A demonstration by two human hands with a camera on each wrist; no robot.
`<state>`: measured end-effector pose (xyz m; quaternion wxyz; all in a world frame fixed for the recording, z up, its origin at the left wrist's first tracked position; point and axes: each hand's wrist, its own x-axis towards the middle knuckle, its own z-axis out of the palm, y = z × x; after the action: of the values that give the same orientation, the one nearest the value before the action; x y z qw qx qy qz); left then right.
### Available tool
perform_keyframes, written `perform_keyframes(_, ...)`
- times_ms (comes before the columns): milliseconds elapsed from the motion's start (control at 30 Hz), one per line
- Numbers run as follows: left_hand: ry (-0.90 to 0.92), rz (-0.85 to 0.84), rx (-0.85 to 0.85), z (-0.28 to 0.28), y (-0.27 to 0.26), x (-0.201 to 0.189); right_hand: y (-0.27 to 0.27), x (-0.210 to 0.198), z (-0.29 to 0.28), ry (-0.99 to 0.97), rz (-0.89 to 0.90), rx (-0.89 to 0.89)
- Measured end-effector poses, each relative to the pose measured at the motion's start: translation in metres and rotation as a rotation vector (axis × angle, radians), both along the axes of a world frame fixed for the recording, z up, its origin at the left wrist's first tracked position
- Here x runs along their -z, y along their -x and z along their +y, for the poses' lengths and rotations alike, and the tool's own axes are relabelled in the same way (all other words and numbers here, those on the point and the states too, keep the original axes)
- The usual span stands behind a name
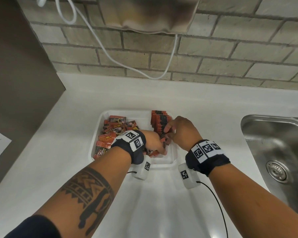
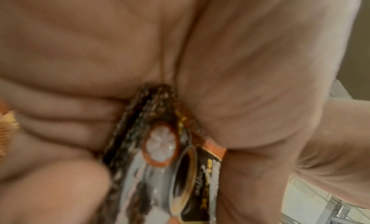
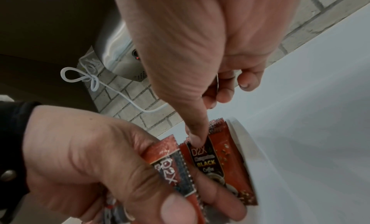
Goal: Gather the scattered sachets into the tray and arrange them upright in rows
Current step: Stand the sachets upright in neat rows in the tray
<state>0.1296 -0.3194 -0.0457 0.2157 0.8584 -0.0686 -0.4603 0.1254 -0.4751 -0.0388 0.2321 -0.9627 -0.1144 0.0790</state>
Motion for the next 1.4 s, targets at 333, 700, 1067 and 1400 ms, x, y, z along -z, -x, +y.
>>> perform_keyframes(333, 0.103, 0.001, -0.075, 0.013, 0.003, -0.005, 0.011, -0.006, -0.011, -0.132, -0.082, 0.032)
perform_keyframes(700, 0.821, 0.179, -0.341, 0.029, 0.018, -0.025, 0.020, -0.022, -0.013, -0.640, 0.114, 0.079)
perform_keyframes(1067, 0.789, -0.012, -0.302, 0.034, 0.023, -0.024, 0.018, -0.034, -0.015, -0.552, 0.045, 0.099)
perform_keyframes(1400, 0.244, -0.180, -0.204, 0.055, 0.014, -0.030, 0.022, -0.042, -0.022, -0.250, -0.151, 0.051)
